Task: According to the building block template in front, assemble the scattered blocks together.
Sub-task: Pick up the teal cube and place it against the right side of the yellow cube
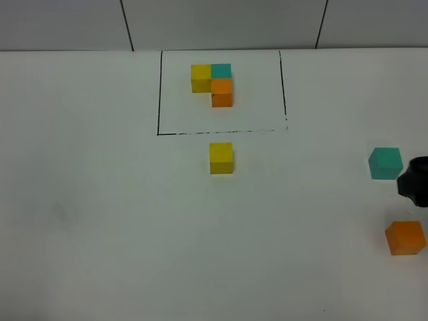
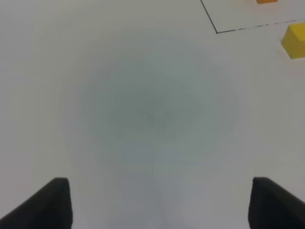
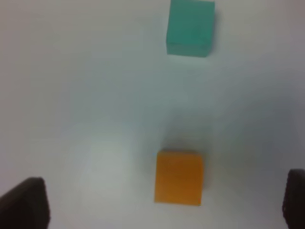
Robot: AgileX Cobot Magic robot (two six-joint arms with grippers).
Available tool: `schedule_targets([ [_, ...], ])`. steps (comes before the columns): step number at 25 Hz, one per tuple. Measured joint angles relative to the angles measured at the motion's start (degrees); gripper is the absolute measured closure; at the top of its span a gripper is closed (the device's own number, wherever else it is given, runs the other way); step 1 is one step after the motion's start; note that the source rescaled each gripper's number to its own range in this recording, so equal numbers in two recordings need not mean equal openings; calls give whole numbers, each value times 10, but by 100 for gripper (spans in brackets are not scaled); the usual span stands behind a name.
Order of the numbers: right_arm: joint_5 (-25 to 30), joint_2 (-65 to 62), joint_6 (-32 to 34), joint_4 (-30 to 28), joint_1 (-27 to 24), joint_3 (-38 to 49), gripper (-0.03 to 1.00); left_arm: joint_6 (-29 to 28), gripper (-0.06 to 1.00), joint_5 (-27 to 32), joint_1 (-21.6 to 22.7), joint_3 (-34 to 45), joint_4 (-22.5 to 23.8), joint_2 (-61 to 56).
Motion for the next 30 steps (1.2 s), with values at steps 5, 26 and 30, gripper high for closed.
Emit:
schedule_targets([
  [5, -22, 173, -10, -1, 0, -80, -3, 0, 19, 0, 0, 0, 0, 0],
  [26, -31, 411, 67, -77, 42, -238, -3, 0, 19, 0, 0, 0, 0, 0],
  [30, -38, 433, 64, -77, 40, -238, -3, 0, 19, 0, 0, 0, 0, 0],
])
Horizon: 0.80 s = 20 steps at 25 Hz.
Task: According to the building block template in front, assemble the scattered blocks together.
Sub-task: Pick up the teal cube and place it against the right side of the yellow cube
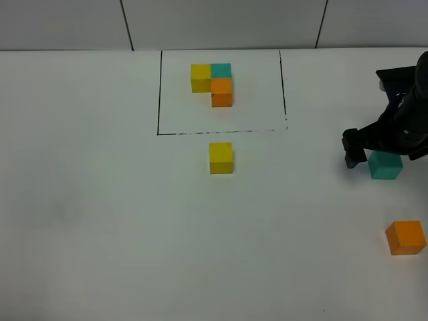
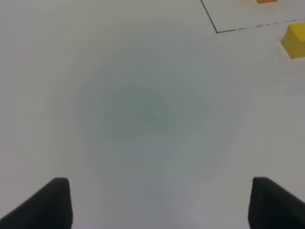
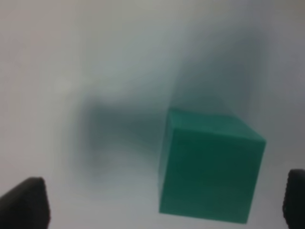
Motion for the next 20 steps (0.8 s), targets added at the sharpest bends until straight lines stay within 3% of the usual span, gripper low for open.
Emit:
schedule_targets([
  [20, -30, 31, -20, 18, -39, -4, -2, -1, 19, 0, 0, 0, 0, 0],
])
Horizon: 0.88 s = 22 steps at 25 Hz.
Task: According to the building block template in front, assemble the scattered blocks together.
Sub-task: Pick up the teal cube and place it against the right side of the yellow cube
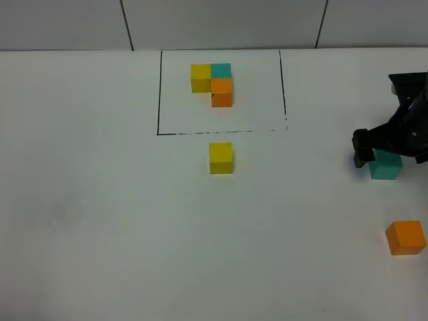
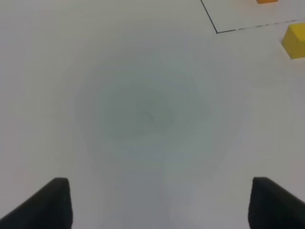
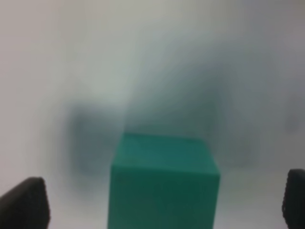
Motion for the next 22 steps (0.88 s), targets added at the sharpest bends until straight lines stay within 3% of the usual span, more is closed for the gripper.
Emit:
schedule_targets([
  [7, -9, 26, 0, 12, 0, -1, 1, 0, 19, 0, 0, 0, 0, 0],
  [11, -11, 37, 0, 13, 0, -1, 10, 0, 19, 0, 0, 0, 0, 0],
  [13, -12, 37, 0, 13, -1, -4, 22, 0, 19, 0, 0, 0, 0, 0],
  [16, -9, 37, 0, 13, -1, -7, 49, 0, 19, 0, 0, 0, 0, 0],
  [20, 10, 38, 1, 12, -1, -8, 97, 0, 19, 0, 0, 0, 0, 0],
  [22, 21, 38, 1, 12, -1, -14, 96, 0, 19, 0, 0, 0, 0, 0],
])
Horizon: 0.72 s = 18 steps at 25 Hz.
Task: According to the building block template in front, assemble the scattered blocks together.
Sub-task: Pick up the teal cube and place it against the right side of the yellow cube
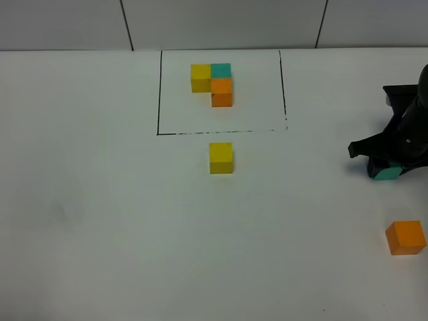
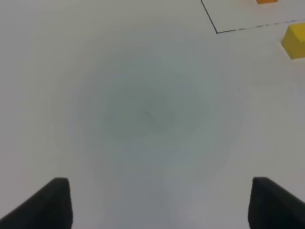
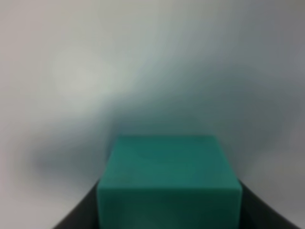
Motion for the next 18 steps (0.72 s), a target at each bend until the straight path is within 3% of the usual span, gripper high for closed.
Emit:
schedule_targets([
  [4, 56, 0, -25, -7, 10, -46, 96, 0, 19, 0, 0, 0, 0, 0],
  [7, 110, 0, -76, -12, 44, -103, 96, 0, 19, 0, 0, 0, 0, 0],
  [9, 144, 0, -136, -12, 82, -139, 96, 0, 19, 0, 0, 0, 0, 0],
  [13, 199, 0, -332, -12, 184, -192, 96, 0, 19, 0, 0, 0, 0, 0],
  [15, 207, 4, -388, -12, 222, -212, 96, 0, 19, 0, 0, 0, 0, 0],
  [18, 223, 22, -423, -12, 255, -245, 96, -1, 19, 0, 0, 0, 0, 0],
])
